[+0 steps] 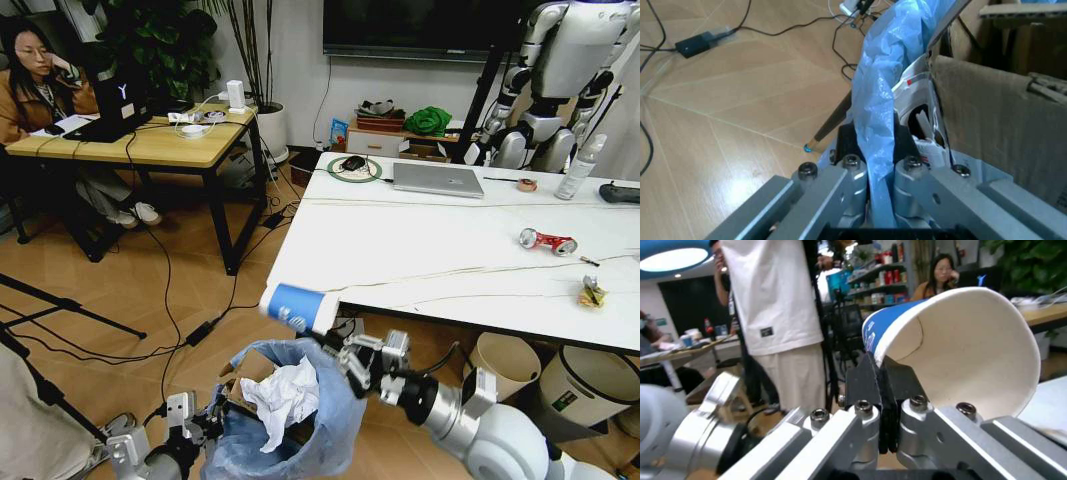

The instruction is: Pick up the trash bin and place the trash from the table into it.

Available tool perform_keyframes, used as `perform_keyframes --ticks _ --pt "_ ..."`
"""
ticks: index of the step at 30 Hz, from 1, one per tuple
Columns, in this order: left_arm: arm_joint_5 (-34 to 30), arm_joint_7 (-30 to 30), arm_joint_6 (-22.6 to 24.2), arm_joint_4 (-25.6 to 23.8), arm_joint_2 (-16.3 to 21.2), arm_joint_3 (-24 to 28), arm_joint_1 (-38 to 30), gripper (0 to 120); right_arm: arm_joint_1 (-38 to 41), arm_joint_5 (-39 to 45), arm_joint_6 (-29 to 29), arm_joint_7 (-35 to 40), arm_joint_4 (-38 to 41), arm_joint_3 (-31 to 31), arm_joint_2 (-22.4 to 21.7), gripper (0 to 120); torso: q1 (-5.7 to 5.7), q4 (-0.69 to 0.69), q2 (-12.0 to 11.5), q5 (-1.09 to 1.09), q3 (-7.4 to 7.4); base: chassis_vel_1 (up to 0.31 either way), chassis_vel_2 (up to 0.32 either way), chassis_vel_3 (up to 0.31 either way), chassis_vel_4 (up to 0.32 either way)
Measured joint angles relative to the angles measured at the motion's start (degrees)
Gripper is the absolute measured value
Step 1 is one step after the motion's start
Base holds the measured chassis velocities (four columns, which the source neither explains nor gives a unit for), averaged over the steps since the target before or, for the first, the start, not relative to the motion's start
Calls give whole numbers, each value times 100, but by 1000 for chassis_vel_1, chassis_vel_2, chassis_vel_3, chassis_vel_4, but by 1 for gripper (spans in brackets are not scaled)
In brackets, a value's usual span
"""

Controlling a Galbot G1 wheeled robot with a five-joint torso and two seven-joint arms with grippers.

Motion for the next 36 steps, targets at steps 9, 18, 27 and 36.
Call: perform_keyframes --ticks 9,18,27,36 --pt "0 -7 21 -134 -63 -3 24 0 -77 -580 5 29 -339 -748 117 0 0 0 0 0 0 0 0 0 0" --pt "46 -72 64 -312 -109 -5 112 0 -191 -1142 -104 345 -617 -991 210 0 0 0 0 1 0 0 0 0 0" --pt "121 -72 83 -374 -143 25 137 0 -268 -1369 -110 500 -565 -835 140 14 1 1 0 1 1 0 0 0 0" --pt "173 -98 108 -258 -160 65 81 0 -343 -1315 -3 552 -412 -618 40 47 1 0 0 1 1 0 0 0 0"
